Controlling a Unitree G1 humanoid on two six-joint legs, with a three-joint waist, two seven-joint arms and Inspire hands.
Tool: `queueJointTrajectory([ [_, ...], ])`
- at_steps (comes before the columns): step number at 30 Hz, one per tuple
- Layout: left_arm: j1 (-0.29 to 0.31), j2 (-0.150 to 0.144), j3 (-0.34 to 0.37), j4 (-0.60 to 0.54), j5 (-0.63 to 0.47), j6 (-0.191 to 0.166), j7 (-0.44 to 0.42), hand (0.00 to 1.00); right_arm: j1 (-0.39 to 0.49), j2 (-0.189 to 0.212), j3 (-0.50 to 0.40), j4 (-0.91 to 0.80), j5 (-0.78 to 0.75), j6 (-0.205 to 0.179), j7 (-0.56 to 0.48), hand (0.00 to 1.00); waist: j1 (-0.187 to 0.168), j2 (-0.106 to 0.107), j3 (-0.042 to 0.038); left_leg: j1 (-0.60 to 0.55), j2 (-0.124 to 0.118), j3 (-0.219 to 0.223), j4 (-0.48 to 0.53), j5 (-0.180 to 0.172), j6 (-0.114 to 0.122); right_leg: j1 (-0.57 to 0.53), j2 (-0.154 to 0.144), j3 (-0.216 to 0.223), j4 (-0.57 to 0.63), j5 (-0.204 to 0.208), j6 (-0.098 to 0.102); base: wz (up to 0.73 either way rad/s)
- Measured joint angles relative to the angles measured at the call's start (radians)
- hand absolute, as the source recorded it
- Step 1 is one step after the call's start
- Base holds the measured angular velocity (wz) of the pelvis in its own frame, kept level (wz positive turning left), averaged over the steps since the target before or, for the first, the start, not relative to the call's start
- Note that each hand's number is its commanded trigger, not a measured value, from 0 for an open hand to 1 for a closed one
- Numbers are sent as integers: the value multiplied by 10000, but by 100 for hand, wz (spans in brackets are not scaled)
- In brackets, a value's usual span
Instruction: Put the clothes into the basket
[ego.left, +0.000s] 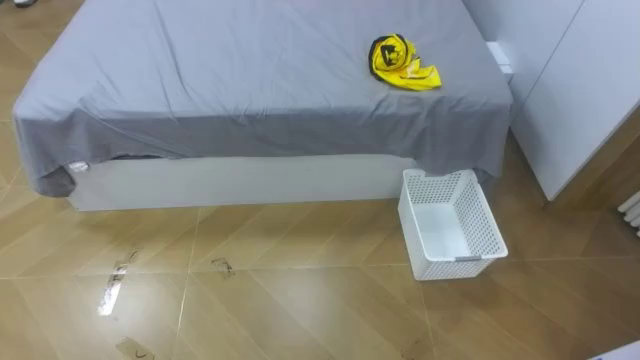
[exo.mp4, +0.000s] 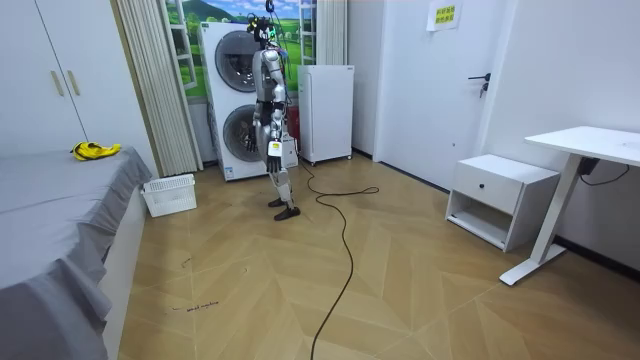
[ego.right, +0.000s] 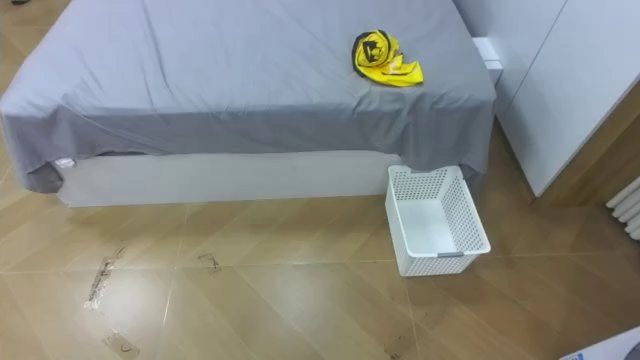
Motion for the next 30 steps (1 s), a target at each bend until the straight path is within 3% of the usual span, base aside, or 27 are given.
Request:
queueJointTrajectory([
  [11, -26, 17, 8, 0, -28, -66, -148, 0, -4, 1, -23, -6, -32, -7, -1, 0, -16, -31, -14, 7, -2, -14, 13, 1, 0, 19, -3, -4, 4, 0, 0, 0],
  [17, -16, 30, -1, 5, -140, -49, -208, 0, 0, 1, -16, -2, -11, 4, -27, 0, -17, -50, 20, 20, 4, -3, 17, 0, 1, 45, -2, -21, 5, 0, 0, 0],
  [20, -9, 27, 17, 2, -541, -28, -208, 0, -23, 7, -37, -1, -22, 10, -28, 0, -20, -33, 2, -159, 133, 7, 291, -131, -8, -42, 20, -147, 68, -16, -10, 0],
  [23, 2, 28, 69, 9, -923, -32, -203, 0, -59, 30, -39, 3, -28, 13, -26, 0, 1, 30, 3, -544, 339, 32, 1250, -600, -79, -206, 149, -461, 272, -139, -118, -5],
  [25, 14, 67, 257, 9, -1288, -68, -197, 0, -65, 50, -5, 0, 4, -4, -14, 0, 24, -20, 28, -798, 476, 63, 1885, -911, -182, -327, 195, -553, 727, -484, -188, -2],
  [27, -53, 129, 406, 4, -1615, -76, -188, 0, -82, 77, 2, 17, 65, -14, 16, 0, 27, -70, 25, -1038, 518, 139, 2429, -1036, -307, -390, 255, -511, 885, -805, -304, 13],
  [29, -17, 248, 408, 9, -1889, -84, -168, 0, -85, 76, -2, 51, 134, -14, 77, 0, 4, -123, 18, -1541, 690, 527, 3472, -1033, -335, -374, 281, -427, 896, -921, -478, 32],
  [30, -13, 348, 404, 0, -2105, -105, -158, 0, -64, 88, -3, 80, 319, -9, 75, 0, -16, -256, 82, -2386, 840, 774, 5005, -797, -328, -279, 294, -273, 986, -1039, -621, 41],
])
